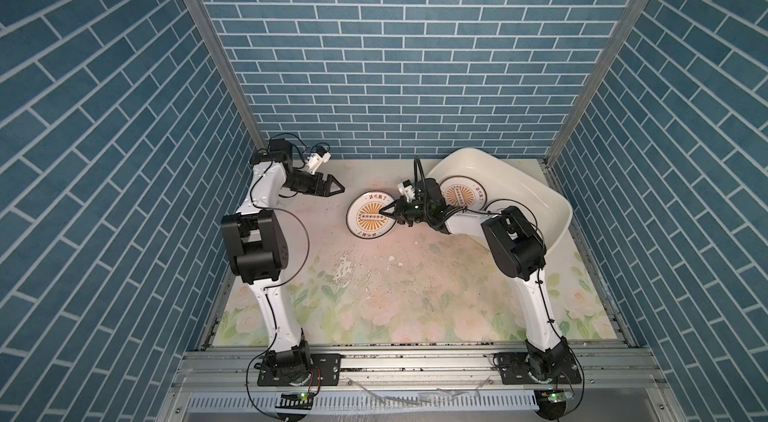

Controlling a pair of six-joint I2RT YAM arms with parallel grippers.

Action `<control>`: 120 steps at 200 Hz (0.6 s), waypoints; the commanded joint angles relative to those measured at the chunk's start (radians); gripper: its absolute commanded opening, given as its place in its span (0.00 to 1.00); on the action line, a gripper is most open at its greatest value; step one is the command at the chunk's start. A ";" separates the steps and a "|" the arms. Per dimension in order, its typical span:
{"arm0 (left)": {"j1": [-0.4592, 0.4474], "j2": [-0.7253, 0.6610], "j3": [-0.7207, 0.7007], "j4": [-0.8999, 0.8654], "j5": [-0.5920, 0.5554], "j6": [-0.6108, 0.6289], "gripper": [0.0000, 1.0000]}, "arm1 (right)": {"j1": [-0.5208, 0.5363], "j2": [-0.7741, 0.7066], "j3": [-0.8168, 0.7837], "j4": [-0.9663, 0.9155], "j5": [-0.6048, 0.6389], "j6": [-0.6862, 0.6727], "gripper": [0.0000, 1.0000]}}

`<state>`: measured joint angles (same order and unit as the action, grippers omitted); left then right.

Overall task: Place the plates into the plastic bin on the countertop
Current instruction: Pick up the plate from the center of the table.

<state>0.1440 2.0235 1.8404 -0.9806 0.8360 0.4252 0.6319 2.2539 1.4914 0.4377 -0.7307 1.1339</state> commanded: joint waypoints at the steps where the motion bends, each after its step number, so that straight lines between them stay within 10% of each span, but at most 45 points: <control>1: -0.003 -0.056 -0.057 0.000 0.021 0.004 0.94 | -0.044 -0.091 0.031 0.096 -0.021 0.059 0.16; 120: 0.000 -0.320 -0.325 0.014 0.015 -0.017 0.94 | -0.260 -0.240 -0.094 0.424 -0.074 0.310 0.17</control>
<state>0.1429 1.7443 1.5448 -0.9588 0.8360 0.4152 0.4290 2.0949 1.4517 0.7048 -0.7742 1.3422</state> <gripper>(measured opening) 0.943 0.165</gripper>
